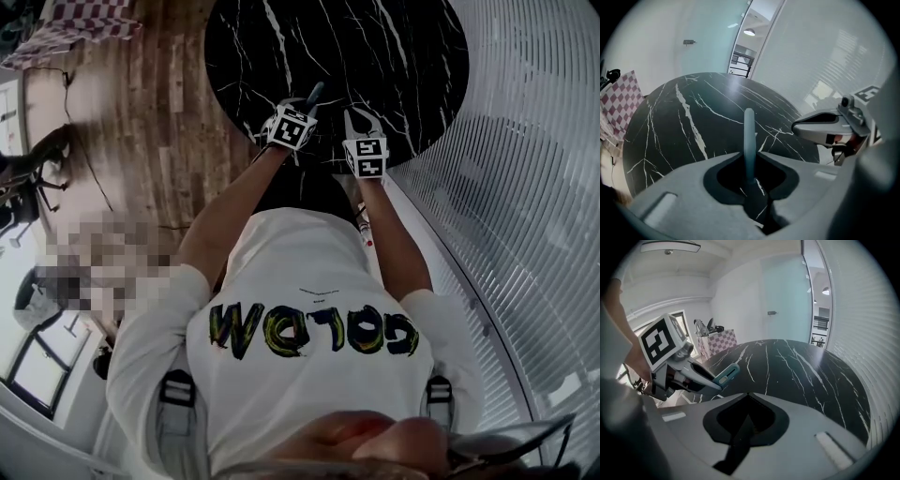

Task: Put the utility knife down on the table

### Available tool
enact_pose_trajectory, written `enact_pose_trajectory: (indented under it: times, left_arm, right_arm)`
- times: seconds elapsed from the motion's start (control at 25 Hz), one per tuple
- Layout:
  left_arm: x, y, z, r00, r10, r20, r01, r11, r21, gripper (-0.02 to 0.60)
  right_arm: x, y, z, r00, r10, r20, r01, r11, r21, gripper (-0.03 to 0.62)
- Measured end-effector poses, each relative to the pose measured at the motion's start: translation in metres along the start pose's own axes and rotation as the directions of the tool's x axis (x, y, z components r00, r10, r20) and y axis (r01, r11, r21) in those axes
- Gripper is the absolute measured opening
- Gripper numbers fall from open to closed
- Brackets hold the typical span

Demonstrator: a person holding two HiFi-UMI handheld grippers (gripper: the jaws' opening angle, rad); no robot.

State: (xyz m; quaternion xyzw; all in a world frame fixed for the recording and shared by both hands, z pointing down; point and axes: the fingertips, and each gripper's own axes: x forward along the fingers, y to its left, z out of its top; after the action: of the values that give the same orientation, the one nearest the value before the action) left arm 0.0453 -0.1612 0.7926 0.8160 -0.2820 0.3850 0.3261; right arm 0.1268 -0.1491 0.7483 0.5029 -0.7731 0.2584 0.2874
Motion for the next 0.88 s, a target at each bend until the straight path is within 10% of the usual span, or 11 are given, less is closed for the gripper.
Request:
enact_pose_trajectory:
  times: [0.88]
  left_arm:
    - [0.014,0.008,-0.011,0.996,0.018,-0.090,-0.014,0.999,0.049,0.075]
  right_arm:
    - [0.010,0.005,-0.028,0.999,0.011,-0.052,-0.008,0.999,0.046,0.002]
